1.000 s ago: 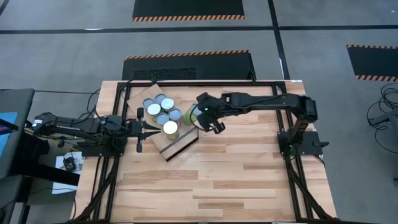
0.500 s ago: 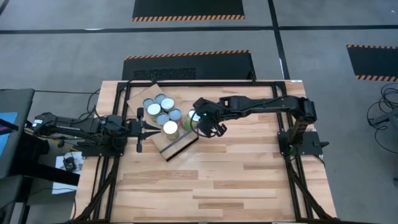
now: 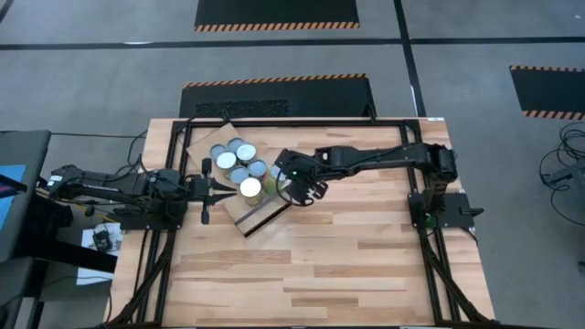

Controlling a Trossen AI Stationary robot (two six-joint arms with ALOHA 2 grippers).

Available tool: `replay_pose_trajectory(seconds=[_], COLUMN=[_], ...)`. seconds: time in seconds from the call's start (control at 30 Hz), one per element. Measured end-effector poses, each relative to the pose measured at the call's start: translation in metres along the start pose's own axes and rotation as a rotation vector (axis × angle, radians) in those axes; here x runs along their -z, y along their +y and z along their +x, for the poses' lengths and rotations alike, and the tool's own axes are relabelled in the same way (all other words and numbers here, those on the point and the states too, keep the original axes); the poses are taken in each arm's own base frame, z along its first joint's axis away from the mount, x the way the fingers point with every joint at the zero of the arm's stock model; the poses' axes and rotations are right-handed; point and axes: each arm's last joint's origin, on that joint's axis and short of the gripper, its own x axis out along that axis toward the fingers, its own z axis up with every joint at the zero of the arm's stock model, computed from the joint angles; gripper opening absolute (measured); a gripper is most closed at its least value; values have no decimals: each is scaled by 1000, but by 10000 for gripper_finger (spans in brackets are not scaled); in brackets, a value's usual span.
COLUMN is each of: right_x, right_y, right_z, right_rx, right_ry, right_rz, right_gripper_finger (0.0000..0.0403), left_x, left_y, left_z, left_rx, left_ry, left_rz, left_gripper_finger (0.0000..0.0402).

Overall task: Pick and place cans onto a shelf
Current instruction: Put the top large canned oranges on the shelf

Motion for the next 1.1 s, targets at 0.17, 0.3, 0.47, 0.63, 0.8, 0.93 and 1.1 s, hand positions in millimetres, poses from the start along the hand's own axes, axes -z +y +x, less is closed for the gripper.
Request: replay_pose_trajectory(seconds=[0.17,0.3,0.47,0.63,0.8,0.93,1.1], right_x=[-2,-2,-2,-2,-4,-7,-9], right_y=[4,2,3,3,4,4,2], right_z=[16,15,16,16,16,15,15], right_rx=[-9,9,2,0,-5,1,16], right_ry=[46,43,46,44,39,25,-12], right_rz=[-53,-74,-96,-106,-111,-114,-108], right_gripper_finger=[4,5,10,21,43,58,60], left_x=[1,2,3,2,2,2,2], left_y=[-1,-1,-1,-1,-1,-1,-1], left_z=[2,5,7,7,6,6,6], left_rx=[1,1,2,1,1,1,1], left_ry=[18,31,34,30,29,29,28], left_rz=[3,15,18,17,17,17,17], left_gripper_finger=[31,31,31,31,31,31,31])
